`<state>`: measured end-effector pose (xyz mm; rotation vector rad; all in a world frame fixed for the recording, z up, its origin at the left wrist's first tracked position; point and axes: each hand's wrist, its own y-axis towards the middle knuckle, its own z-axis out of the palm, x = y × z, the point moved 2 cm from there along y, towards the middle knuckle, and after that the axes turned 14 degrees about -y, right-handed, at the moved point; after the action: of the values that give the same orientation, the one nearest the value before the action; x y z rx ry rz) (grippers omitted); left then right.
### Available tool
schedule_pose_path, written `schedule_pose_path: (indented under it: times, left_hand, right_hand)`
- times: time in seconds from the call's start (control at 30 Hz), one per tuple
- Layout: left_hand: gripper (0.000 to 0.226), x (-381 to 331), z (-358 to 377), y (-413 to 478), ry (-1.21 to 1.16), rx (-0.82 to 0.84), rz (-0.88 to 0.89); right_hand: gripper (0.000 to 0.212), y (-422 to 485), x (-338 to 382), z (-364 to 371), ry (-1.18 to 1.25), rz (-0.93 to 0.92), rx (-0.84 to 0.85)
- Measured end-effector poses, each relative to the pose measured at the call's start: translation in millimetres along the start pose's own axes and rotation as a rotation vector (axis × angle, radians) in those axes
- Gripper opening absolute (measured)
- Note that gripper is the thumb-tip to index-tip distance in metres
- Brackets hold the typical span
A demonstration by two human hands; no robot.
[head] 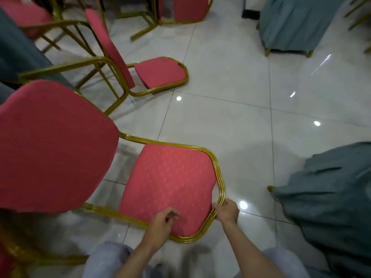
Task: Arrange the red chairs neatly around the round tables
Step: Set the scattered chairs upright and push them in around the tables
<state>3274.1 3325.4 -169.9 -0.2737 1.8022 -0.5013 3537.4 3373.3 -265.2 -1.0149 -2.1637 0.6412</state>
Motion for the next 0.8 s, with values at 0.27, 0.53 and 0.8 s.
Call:
schedule_pose_path:
  times: [0.27,0.53,0.8]
  left_hand:
    - [0.045,-141,-27,-88,-0.078,0.002,-0.055]
    - [0.029,-271,-46,-155,-0.120,0.060,-0.036]
    - [0.034,-337,-74,-214,-0.059,0.032,-0.037]
  right_hand:
    - [0.022,-155,104,-126,0.024,-0.099,-0.019]
    - [0.030,-271,143,-205,0.026,-0.148,-0.095]
    - [0.038,-352,187,-273,-0.035,-0.321,-0.123]
